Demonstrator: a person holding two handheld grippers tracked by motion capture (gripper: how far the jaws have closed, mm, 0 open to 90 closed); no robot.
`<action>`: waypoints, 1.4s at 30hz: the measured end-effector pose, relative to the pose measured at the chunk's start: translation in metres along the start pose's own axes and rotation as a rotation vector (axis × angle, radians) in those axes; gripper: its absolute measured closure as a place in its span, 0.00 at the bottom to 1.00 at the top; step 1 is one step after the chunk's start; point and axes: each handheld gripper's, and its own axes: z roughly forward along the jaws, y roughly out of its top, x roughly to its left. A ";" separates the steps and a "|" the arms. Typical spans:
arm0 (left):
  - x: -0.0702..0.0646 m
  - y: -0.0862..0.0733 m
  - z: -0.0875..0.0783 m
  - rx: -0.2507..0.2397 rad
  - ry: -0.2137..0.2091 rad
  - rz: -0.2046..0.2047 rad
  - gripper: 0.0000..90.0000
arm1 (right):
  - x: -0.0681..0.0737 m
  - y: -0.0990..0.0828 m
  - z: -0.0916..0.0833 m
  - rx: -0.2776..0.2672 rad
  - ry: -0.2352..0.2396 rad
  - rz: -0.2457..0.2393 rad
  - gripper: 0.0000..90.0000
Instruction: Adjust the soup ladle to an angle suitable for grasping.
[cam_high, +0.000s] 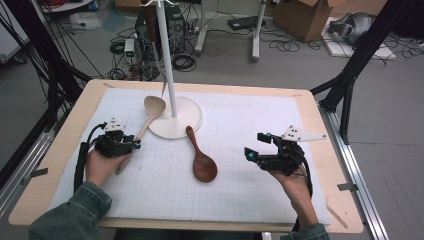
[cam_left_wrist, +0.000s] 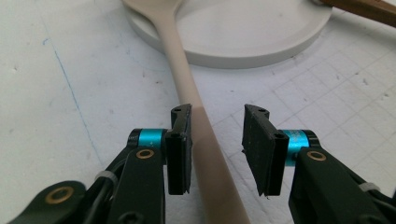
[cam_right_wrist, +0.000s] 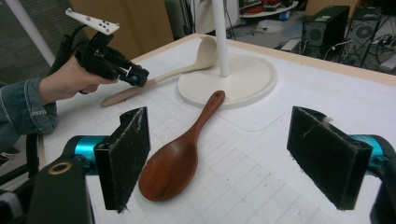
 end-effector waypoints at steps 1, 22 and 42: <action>0.000 0.000 0.001 -0.003 0.006 -0.007 0.70 | 0.000 0.000 0.000 -0.001 0.002 0.001 0.23; 0.004 -0.003 0.010 0.049 0.004 -0.012 0.76 | -0.002 -0.001 -0.002 -0.002 -0.008 0.001 0.23; 0.009 -0.017 -0.005 0.028 -0.013 -0.042 0.80 | -0.001 -0.001 0.001 0.000 -0.002 0.006 0.23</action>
